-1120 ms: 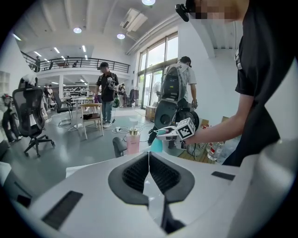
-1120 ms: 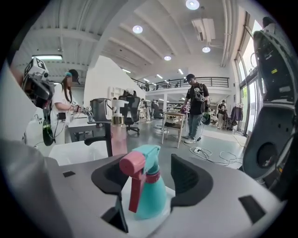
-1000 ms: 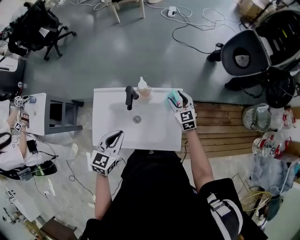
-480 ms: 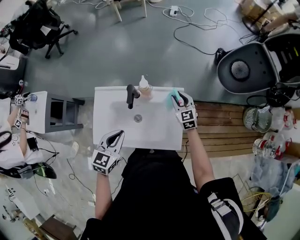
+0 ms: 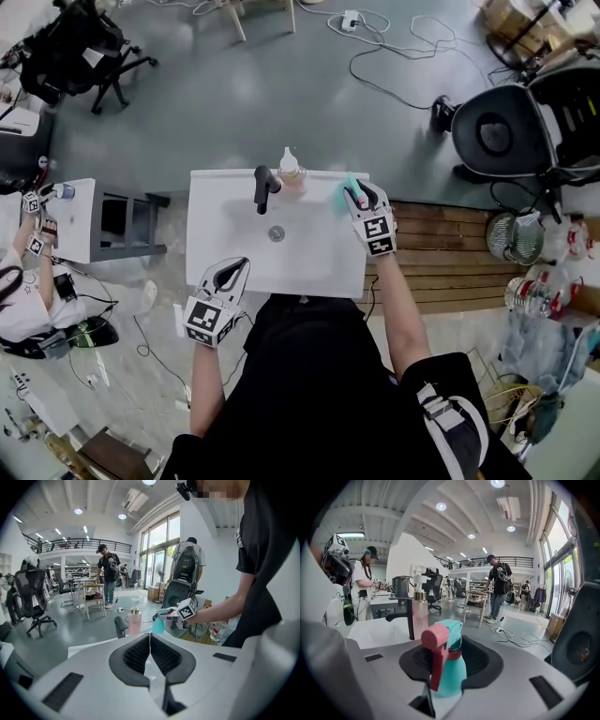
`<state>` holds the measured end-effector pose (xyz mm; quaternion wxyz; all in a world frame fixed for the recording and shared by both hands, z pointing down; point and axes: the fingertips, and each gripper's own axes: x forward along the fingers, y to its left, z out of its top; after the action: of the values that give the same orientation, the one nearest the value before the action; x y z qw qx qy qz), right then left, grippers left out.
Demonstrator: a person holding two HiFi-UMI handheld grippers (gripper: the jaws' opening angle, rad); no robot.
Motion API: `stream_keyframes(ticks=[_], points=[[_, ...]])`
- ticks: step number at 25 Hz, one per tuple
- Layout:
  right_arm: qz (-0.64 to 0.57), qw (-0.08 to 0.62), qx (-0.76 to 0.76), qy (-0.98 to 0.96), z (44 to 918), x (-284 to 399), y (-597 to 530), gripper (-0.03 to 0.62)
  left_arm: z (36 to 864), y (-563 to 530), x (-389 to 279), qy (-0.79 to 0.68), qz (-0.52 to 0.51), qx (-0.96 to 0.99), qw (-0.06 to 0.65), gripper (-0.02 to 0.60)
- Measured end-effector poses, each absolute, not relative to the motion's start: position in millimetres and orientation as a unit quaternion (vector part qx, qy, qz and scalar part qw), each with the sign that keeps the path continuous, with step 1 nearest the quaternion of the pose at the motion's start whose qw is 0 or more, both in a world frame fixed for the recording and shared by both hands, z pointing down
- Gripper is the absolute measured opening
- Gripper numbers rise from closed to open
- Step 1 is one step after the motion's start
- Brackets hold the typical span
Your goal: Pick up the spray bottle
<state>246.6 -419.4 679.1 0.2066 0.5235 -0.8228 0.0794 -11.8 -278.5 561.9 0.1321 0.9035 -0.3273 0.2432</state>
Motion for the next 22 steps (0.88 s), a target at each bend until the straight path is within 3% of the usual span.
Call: stream_keyframes(ticks=[22], points=[[0.056, 0.215, 0.525, -0.822, 655, 258, -408, 0.147, 562, -266, 6, -0.317, 0.229, 0.911, 0.129, 0.023]])
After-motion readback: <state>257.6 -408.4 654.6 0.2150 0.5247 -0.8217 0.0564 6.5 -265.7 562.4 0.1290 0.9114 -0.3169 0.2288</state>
